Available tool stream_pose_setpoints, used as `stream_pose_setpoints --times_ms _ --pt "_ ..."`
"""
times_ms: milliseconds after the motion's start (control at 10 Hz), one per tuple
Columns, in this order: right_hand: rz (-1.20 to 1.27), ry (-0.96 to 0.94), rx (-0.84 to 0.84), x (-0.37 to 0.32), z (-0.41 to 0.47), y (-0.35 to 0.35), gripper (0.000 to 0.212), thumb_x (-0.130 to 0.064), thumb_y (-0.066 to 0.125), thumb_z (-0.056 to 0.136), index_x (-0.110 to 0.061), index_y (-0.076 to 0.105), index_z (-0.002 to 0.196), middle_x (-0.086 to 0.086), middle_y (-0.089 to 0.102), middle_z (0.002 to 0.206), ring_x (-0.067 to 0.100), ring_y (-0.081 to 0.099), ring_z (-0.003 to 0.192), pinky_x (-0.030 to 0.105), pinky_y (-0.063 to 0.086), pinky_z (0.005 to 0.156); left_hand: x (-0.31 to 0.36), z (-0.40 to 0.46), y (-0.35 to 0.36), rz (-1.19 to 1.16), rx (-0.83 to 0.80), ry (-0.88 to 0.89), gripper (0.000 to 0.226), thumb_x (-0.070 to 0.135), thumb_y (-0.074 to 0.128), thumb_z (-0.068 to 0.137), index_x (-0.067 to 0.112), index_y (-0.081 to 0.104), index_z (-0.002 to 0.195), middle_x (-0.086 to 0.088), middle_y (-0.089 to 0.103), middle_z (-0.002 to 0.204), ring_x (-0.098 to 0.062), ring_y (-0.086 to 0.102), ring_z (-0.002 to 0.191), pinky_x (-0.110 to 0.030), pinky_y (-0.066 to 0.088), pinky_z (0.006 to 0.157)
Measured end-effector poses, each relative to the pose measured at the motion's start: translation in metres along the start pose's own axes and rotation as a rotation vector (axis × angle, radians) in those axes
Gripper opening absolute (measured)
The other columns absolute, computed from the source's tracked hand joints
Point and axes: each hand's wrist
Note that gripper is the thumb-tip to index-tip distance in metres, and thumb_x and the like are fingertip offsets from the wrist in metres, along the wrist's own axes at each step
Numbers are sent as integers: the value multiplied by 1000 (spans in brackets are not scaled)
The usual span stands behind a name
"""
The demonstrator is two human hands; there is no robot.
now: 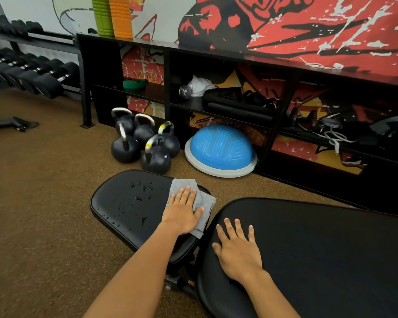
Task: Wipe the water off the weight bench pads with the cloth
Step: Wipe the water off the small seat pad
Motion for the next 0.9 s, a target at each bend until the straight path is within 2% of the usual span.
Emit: stream_pose_setpoints --times_ms 700,900 --pt "50 2 2 -1 -2 -1 56 -42 15 101 -21 2 151 1 -10 160 25 -14 146 51 -8 116 -35 -25 0 -55 81 -184 68 51 16 98 13 -4 150 -7 -9 158 -21 -10 145 -38 -8 117" --pt "61 4 -1 -2 -2 -2 55 -41 16 101 -22 2 151 1 -9 160 25 -14 146 51 -8 116 -30 -42 4 -51 99 -185 67 50 17 98 12 -2 150 -7 -6 159 -21 -8 146 -39 -5 118"
Point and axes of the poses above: each hand's wrist, its own z-axis towards the middle knuckle, its own y-axis out of the palm, x = y × z
